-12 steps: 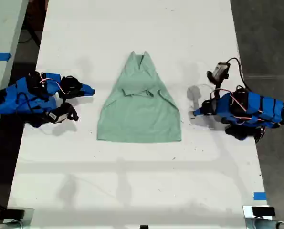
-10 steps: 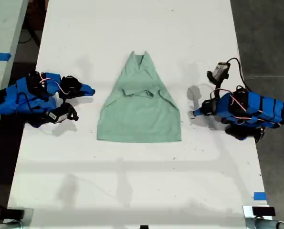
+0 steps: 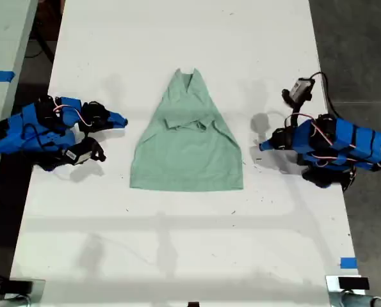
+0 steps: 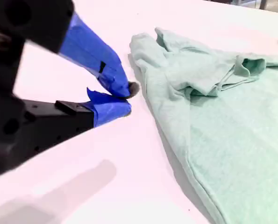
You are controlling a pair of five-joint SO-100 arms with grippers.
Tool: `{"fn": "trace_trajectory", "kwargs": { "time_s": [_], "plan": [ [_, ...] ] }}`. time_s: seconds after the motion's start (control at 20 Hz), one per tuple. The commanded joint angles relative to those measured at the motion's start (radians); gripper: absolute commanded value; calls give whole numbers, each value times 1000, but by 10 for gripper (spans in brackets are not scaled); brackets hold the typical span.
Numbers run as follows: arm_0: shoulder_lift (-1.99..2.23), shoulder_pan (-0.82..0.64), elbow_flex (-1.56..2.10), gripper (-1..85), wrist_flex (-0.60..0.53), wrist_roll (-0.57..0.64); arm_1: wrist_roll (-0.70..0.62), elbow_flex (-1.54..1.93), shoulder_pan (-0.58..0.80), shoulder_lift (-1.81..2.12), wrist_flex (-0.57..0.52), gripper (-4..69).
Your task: Fold t shirt
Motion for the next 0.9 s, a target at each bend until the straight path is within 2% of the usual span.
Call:
{"fn": "trace_trajectory", "kwargs": {
  "time_s": [0.0, 0.1, 0.25, 0.35, 0.5, 0.75, 0.85],
  "plan": [
    [6, -18, 38, 36, 0, -12, -40, -364, -12, -522, -52, 189],
    [6, -3, 38, 33, 0, -12, -29, -428, -28, -643, -130, 222],
    [6, 15, 38, 29, 0, -15, 46, -282, -75, -618, -337, 252],
    [6, 8, 38, 32, 0, -12, 107, -193, -121, -627, -434, 279],
    [6, 11, 38, 32, 0, -14, 181, -81, -176, -626, -560, 278],
    [6, 12, 38, 32, 0, -12, 216, -84, -235, -805, -692, 269],
    [6, 12, 38, 32, 0, -12, 221, -150, -250, -942, -710, 265]
  ]
}}
